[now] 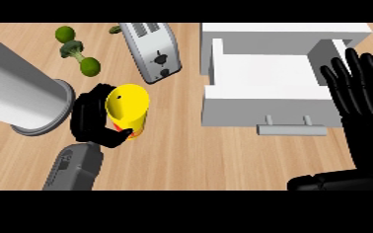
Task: Pick up the cup, place it into the drawer and close the drawer
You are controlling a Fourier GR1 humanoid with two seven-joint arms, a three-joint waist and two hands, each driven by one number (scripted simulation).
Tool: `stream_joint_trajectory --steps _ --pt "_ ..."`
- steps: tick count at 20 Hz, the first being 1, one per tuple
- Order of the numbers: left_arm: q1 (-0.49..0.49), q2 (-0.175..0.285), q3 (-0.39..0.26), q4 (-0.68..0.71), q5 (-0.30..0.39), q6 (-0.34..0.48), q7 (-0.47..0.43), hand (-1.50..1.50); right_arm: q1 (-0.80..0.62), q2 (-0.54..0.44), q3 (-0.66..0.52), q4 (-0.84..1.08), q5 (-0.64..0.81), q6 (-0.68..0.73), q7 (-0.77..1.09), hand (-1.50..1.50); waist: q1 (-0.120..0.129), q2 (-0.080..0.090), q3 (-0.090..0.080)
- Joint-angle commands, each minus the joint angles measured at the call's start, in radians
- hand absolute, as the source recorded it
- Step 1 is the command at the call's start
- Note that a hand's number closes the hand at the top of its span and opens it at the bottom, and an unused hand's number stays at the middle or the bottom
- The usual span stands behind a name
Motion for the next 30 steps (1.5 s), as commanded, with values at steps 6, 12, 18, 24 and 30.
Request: stream_joint_trajectory --steps 6,12,18,24,30 --pt "-0.089 -0.043 -0.059 -0.329 0.065 0.147 0.346 1.50 0.008 -0.014 -0.039 0.062 -0.025 0.042 -0.070 -1.50 -0.008 0.004 -0.001" --pt "-0.265 -0.063 -0.104 -0.229 0.013 0.279 0.354 1.50 0.017 -0.018 -0.042 0.074 -0.019 0.053 -0.084 -1.50 -0.014 0.006 -0.001" --pt "-0.415 -0.063 -0.157 -0.208 -0.045 0.394 0.459 1.50 -0.019 -0.021 -0.035 0.049 -0.011 0.034 -0.051 -1.50 -0.016 0.005 -0.001" --pt "-0.616 -0.063 -0.146 -0.040 -0.039 0.448 0.475 1.50 0.041 0.039 0.064 -0.010 0.077 -0.009 -0.045 -1.50 -0.026 0.007 -0.001" --pt "-0.760 -0.063 -0.205 0.064 -0.029 0.547 0.562 1.50 -0.029 -0.047 -0.063 0.030 -0.051 0.042 0.002 -1.50 -0.034 0.008 -0.001"
